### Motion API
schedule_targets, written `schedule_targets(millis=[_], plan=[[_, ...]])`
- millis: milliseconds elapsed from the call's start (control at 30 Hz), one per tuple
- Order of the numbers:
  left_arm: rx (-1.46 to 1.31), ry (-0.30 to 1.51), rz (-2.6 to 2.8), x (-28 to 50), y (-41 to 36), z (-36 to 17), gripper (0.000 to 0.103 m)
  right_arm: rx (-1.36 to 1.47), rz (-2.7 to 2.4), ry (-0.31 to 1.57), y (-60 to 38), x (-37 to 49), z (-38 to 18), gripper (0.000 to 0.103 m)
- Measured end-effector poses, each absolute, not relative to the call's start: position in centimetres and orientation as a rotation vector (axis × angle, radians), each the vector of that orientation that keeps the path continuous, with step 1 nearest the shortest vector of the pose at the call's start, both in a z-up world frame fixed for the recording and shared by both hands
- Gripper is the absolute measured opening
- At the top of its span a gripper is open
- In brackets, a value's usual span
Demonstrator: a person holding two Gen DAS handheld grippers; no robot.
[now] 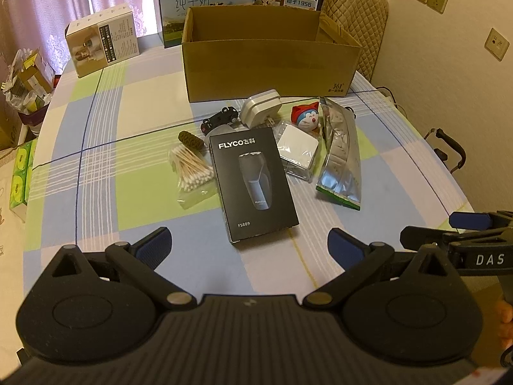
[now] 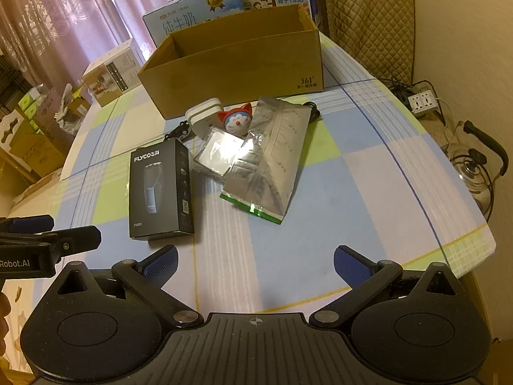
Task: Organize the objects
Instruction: 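Move the left tool toward the black FLYCO box while the right tool approaches the silver foil bag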
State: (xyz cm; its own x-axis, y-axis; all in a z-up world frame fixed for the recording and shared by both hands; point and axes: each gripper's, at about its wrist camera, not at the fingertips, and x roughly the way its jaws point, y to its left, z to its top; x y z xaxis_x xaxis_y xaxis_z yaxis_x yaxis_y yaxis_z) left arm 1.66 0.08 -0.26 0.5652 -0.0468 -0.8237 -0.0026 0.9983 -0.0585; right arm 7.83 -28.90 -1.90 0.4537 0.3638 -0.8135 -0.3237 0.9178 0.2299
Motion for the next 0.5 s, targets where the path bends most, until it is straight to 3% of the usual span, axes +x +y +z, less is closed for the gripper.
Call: schedule_targets(millis=[500], plan=[[-0.061,0.966,-0.008,2.7,-1.0,-0.2,0.102,0.044,0.433,1.019,-29.3,9.0,-1.9,0.101]])
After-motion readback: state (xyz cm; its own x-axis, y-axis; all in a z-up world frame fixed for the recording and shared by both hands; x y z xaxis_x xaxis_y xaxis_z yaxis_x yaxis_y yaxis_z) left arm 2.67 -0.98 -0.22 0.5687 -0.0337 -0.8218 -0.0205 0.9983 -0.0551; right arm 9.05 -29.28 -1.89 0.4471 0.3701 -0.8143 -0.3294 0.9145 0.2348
